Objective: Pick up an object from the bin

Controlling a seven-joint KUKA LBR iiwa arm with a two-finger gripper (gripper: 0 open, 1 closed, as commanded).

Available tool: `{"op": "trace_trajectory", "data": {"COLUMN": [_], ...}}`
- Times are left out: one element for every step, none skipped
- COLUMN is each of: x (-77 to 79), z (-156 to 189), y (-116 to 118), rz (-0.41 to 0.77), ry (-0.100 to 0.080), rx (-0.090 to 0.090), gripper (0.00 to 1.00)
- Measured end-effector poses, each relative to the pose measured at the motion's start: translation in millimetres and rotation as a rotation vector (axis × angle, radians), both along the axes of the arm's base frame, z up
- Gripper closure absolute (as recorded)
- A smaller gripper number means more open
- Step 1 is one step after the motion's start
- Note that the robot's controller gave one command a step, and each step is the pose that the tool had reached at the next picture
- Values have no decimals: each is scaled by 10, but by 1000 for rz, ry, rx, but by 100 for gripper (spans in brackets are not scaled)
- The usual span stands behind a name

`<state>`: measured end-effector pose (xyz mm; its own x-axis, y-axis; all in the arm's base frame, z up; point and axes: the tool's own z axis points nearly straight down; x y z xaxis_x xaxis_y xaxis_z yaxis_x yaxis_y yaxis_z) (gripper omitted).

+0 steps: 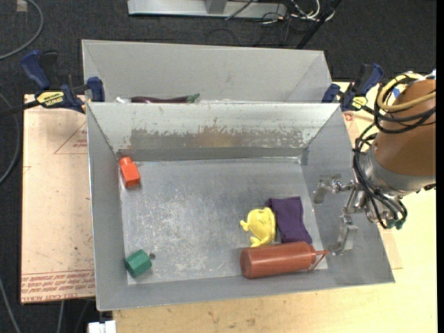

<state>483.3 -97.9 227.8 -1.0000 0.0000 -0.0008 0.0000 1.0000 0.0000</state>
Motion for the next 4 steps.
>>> {"op": "trace_trajectory", "data": {"x": [58, 108, 137, 85], "z": [-462, -1060, -1421, -1499], "y": [472, 563, 882, 598], "rz": [53, 131, 245, 763], "ry": [-4, -5, 0, -5], "rx": [-1, 2, -2, 0], "gripper": [0, 0, 0, 100]}}
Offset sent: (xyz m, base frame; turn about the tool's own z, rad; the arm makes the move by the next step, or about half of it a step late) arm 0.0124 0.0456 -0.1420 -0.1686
